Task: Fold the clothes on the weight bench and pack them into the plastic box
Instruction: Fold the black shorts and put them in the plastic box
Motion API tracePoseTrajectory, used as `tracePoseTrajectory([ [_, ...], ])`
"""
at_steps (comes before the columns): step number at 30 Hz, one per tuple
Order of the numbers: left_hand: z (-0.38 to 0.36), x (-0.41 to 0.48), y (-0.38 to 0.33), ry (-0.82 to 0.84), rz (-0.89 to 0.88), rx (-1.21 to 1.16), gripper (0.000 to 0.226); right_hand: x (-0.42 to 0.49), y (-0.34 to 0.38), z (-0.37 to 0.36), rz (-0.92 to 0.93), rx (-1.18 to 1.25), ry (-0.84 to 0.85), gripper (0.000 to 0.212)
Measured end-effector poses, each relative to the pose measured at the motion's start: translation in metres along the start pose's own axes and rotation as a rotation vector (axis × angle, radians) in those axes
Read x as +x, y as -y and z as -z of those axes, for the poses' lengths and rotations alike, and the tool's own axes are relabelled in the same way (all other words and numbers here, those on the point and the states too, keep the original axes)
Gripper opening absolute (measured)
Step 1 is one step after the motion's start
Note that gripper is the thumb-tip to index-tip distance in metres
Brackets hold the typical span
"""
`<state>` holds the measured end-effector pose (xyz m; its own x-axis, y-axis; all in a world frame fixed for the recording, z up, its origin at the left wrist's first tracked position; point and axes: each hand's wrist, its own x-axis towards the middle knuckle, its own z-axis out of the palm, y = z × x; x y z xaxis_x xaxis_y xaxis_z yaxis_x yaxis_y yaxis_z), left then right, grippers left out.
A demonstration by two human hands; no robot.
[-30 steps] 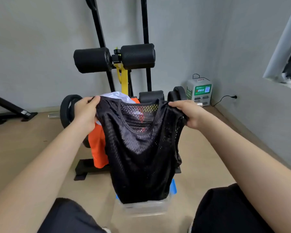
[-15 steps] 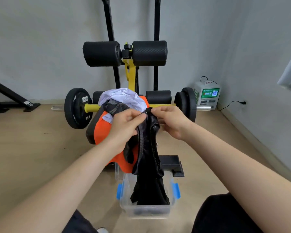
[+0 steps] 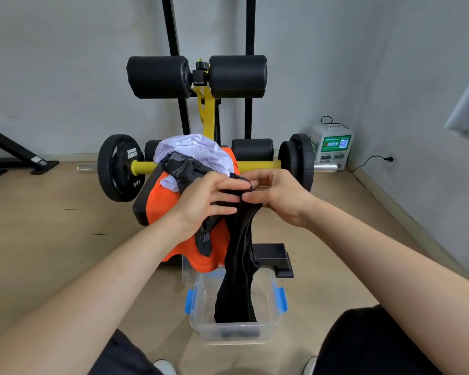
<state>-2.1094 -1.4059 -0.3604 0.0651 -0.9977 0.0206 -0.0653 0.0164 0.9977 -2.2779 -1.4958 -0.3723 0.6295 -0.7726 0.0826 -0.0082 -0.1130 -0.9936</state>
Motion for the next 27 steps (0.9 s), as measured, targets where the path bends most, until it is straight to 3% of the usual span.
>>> tracePoseTrajectory([
  [4, 0.015, 0.007, 0.002, -0.243, -0.199, 0.233, 0.023, -0.005, 0.004, 0.015, 0.013, -0.045, 0.077, 0.032],
  [7, 0.029, 0.012, 0.016, -0.098, -0.22, 0.484, 0.063, -0.01, 0.008, 0.024, 0.048, -0.059, 0.11, 0.029],
  [10, 0.026, 0.014, 0.027, 0.124, -0.169, 0.551, 0.095, -0.013, 0.013, 0.031, 0.1, -0.038, 0.094, 0.026],
  [12, 0.018, 0.017, 0.03, 0.175, -0.217, 0.567, 0.085, -0.014, 0.016, 0.035, 0.127, -0.025, 0.078, 0.025],
  [15, 0.01, 0.02, 0.03, 0.069, -0.292, 0.556, 0.041, -0.017, 0.02, 0.039, 0.143, -0.047, 0.036, 0.021],
  [18, 0.011, 0.021, 0.025, 0.019, -0.238, 0.454, 0.011, -0.021, 0.022, 0.042, 0.175, -0.128, -0.015, 0.013],
  [21, 0.022, 0.018, 0.016, -0.044, -0.146, 0.363, 0.01, -0.024, 0.023, 0.049, 0.227, -0.315, -0.029, 0.01],
  [27, 0.037, 0.018, 0.01, -0.161, -0.04, 0.141, 0.02, -0.026, 0.032, 0.049, 0.245, -0.766, 0.09, 0.037],
])
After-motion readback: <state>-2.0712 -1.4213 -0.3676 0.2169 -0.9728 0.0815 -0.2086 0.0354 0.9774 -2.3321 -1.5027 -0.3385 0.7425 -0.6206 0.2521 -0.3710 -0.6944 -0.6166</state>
